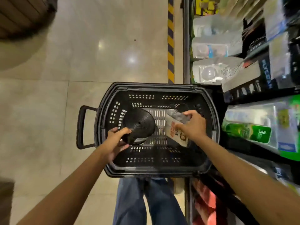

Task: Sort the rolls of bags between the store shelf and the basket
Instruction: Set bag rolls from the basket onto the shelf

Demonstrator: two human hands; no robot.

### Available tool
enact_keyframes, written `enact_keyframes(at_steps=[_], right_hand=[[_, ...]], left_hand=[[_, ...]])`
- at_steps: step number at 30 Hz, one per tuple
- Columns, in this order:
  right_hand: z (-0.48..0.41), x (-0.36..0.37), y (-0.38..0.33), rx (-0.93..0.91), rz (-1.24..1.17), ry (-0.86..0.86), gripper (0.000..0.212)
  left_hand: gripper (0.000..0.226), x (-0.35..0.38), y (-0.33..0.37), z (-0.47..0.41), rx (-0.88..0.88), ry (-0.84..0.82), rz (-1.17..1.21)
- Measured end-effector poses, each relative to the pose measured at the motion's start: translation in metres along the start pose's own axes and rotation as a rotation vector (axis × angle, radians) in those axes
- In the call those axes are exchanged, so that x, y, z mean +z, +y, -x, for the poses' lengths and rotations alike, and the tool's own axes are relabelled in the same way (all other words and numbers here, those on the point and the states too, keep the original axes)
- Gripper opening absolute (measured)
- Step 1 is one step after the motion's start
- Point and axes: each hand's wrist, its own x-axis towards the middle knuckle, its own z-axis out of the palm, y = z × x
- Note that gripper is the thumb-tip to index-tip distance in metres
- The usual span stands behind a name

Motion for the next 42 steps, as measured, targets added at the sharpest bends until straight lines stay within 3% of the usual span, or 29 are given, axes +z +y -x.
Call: enact_keyframes(at_steps=[3,6,12,20,22,26,31,35,42], right_hand=[[-0.049,0.034,0.024,0.017,0.147,-0.072,0.051],[-0.099,0.074,0.051,-0.087,0.32,-0.199,0.044],[-0.174,0.157,0.1,-0.289,0.762,-0.554,0.044],[-0.21,0.224,0.15,-0.35,1.011,-0.854,0.051],[-0.213,0.23,0.159,-0.397,1.022,-0.839,0.06],[-0.223,0.229,0.17,-0.384,0.887,-0.777,0.078],[-0.223,0.228,0.18,-0.361,0.783,-0.63,0.076],[-0.223,0.221,0.198,-0.216,0.681,-0.519,0.071],[-0.222,0.221,0.206,-0.133,0.575,-0.544,0.063]], left_hand=[[0.045,0.004,-0.019,-0.062,-0.043,0.036,-0.034],[0.043,0.004,-0.042,-0.124,-0.077,0.044,-0.069],[0.067,-0.007,-0.083,-0.23,-0.148,0.035,-0.043],[0.069,-0.015,-0.129,-0.292,-0.133,0.046,-0.075],[0.054,-0.016,-0.135,-0.299,-0.109,0.1,-0.058],[0.053,-0.018,-0.137,-0.305,-0.121,0.124,-0.019],[0.044,-0.01,-0.131,-0.298,-0.11,0.108,-0.105],[0.042,-0.007,-0.134,-0.291,-0.033,0.104,-0.104],[0.049,-0.006,-0.142,-0.281,-0.031,0.163,-0.035]])
